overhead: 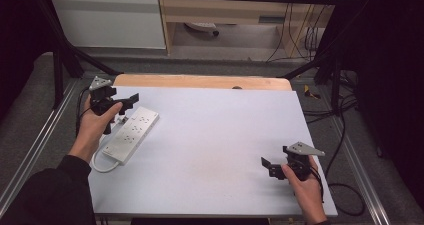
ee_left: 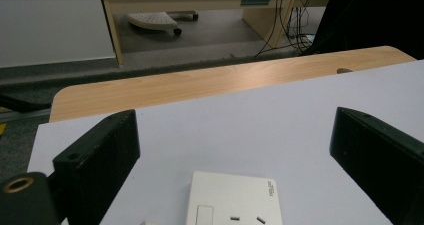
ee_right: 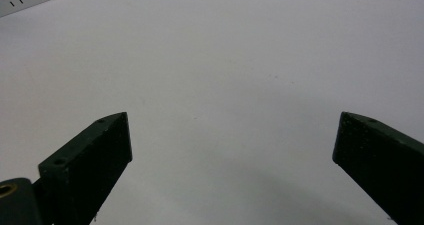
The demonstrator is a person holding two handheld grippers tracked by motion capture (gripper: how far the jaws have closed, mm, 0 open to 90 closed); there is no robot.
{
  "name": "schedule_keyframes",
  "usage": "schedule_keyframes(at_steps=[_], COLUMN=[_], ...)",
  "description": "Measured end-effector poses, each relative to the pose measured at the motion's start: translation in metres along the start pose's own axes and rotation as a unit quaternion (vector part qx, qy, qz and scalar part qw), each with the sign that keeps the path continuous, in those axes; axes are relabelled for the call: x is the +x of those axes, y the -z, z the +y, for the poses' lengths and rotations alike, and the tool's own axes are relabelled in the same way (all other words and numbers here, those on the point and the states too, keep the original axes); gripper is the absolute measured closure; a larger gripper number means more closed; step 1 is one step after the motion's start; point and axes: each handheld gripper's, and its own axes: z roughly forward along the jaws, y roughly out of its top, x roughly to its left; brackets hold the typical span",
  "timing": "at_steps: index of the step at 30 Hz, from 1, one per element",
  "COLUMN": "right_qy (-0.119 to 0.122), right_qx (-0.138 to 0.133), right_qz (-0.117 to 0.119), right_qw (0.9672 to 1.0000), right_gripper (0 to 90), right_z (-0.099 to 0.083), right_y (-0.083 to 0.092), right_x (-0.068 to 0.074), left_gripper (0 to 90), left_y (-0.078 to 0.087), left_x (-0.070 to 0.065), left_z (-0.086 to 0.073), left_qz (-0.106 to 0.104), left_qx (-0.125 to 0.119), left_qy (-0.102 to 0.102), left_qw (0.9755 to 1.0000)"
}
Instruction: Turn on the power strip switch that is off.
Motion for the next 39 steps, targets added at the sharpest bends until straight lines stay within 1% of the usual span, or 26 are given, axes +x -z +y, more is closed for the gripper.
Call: schedule_keyframes(at_steps=[3, 6, 10, 17, 20, 22, 26, 32, 36, 37, 39], right_qy=[-0.002, 0.000, -0.001, -0.002, 0.000, 0.001, 0.002, 0.002, 0.002, 0.003, 0.003], right_qx=[-0.001, 0.000, -0.002, -0.002, -0.002, -0.002, 0.000, -0.001, 0.000, -0.001, -0.001], right_qz=[-0.001, 0.000, -0.001, 0.000, 0.001, 0.002, 0.002, 0.001, 0.002, 0.001, 0.001], right_qw=[1.0000, 1.0000, 1.0000, 1.0000, 1.0000, 1.0000, 1.0000, 1.0000, 1.0000, 1.0000, 1.0000], right_gripper=[2.8, 2.8, 2.8, 2.8, 2.8, 2.8, 2.8, 2.8, 2.8, 2.8, 2.8], right_z=[0.000, 0.000, 0.000, 0.000, 0.000, 0.000, 0.000, 0.000, 0.000, 0.000, 0.000], right_y=[0.000, 0.000, 0.000, 0.000, 0.000, -0.001, -0.001, -0.001, -0.001, -0.001, -0.001], right_x=[-0.001, -0.001, 0.000, -0.001, -0.001, -0.001, -0.001, -0.001, -0.001, -0.001, -0.001], left_gripper=[6.7, 6.9, 7.3, 7.3, 7.5, 7.8, 8.2, 9.1, 11.5, 14.3, 15.9], left_y=[-0.004, -0.007, -0.011, -0.018, -0.021, -0.023, -0.026, -0.028, -0.030, -0.030, -0.031], left_x=[0.001, 0.002, 0.003, 0.003, 0.004, 0.005, 0.004, 0.006, 0.009, 0.009, 0.009], left_z=[0.000, -0.001, -0.003, -0.006, -0.007, -0.008, -0.010, -0.011, -0.013, -0.013, -0.014], left_qz=[0.000, 0.000, 0.002, 0.007, 0.004, 0.002, 0.003, 0.008, 0.010, 0.010, 0.012], left_qx=[-0.003, 0.003, 0.014, 0.021, 0.026, 0.028, 0.033, 0.036, 0.043, 0.044, 0.045], left_qy=[0.008, 0.014, 0.012, 0.008, 0.010, 0.007, 0.000, 0.000, 0.000, 0.000, -0.002], left_qw=[1.0000, 0.9999, 0.9998, 0.9997, 0.9996, 0.9996, 0.9994, 0.9993, 0.9990, 0.9990, 0.9989])
